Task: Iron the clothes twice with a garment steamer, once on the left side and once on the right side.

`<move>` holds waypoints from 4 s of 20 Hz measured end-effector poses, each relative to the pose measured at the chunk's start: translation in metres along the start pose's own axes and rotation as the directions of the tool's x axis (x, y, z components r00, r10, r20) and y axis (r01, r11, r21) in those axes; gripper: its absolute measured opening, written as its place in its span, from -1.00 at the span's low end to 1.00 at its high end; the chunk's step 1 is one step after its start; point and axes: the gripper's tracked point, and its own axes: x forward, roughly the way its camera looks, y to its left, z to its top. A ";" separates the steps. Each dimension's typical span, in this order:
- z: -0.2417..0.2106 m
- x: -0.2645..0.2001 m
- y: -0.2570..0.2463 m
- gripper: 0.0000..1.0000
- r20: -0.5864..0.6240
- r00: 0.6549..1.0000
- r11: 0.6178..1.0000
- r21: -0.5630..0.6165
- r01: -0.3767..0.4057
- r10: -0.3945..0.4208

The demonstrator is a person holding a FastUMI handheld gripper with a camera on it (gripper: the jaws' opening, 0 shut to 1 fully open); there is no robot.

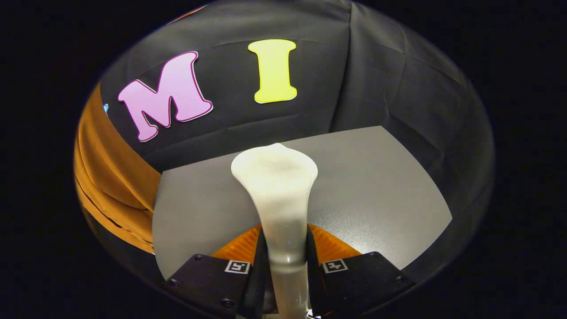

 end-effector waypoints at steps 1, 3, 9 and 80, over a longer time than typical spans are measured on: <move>0.002 -0.002 0.000 -0.12 0.010 1.000 1.000 0.010 -0.002 0.002; 0.008 -0.009 -0.006 -0.12 0.051 0.999 1.000 0.019 0.013 -0.014; 0.021 -0.061 -0.001 -0.12 0.212 0.977 0.998 0.056 0.026 -0.037; -0.157 -0.033 0.290 -0.12 0.002 1.000 0.982 -0.190 -0.008 0.008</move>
